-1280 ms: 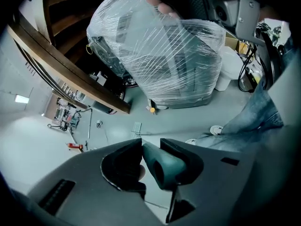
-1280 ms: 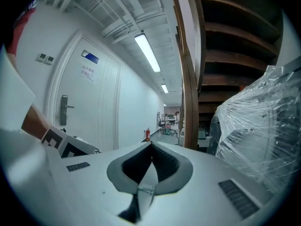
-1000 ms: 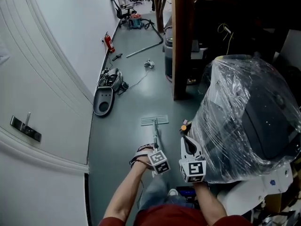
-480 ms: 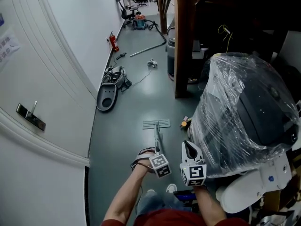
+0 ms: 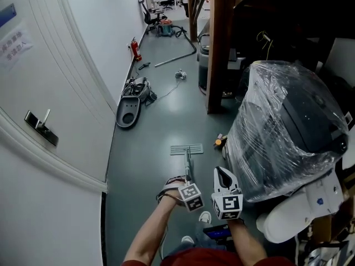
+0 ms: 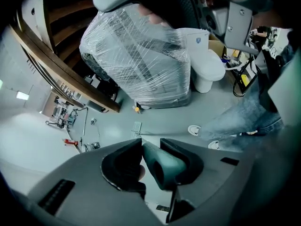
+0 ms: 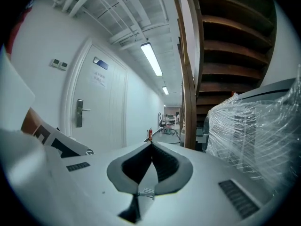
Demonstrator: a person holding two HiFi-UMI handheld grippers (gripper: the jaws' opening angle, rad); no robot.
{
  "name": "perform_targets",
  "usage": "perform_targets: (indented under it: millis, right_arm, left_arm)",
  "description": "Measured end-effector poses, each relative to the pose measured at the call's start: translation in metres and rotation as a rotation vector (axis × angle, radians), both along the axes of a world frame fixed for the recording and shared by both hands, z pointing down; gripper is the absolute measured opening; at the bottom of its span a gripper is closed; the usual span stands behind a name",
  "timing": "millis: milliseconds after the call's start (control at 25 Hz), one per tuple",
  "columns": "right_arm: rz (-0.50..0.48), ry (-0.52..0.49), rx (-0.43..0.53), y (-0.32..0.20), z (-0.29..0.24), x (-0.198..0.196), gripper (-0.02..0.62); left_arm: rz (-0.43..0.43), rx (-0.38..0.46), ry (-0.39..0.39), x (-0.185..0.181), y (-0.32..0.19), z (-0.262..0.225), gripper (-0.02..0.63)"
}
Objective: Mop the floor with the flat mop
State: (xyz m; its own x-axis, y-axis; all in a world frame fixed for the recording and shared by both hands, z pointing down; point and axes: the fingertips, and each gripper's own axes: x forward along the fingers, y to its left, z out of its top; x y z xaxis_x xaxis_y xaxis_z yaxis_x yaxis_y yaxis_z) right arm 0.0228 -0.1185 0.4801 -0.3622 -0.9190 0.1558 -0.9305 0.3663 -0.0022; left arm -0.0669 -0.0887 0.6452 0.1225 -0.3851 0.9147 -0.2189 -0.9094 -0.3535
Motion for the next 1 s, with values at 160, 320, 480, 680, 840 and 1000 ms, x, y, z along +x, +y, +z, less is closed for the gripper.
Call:
perform_targets:
  millis: [160, 320, 480, 680, 840, 1000]
  right_arm:
    - [0.001, 0.009, 0.003, 0.036, -0.001, -0.017, 0.018]
    - [0.016, 0.021, 0.0, 0.072, -0.001, -0.025, 0.018]
    - [0.022, 0.04, 0.008, 0.1, 0.001, -0.031, 0.018]
    - [0.027, 0.054, -0.011, 0.149, 0.006, -0.032, 0.018]
    - [0.037, 0.054, -0.025, 0.182, 0.008, -0.028, 0.018]
    - [0.032, 0.047, -0.021, 0.209, 0.006, -0.018, 0.018]
  left_arm:
    - [0.016, 0.002, -0.002, -0.015, 0.036, 0.002, 0.132]
    - [0.034, 0.004, 0.005, -0.023, 0.069, 0.004, 0.133]
    - [0.056, 0.017, -0.001, -0.03, 0.09, 0.011, 0.133]
    - [0.059, 0.011, -0.001, -0.033, 0.131, 0.01, 0.133]
    - [0.064, 0.005, 0.0, -0.029, 0.164, 0.008, 0.133]
    - [0.053, 0.003, -0.002, -0.02, 0.193, 0.007, 0.133]
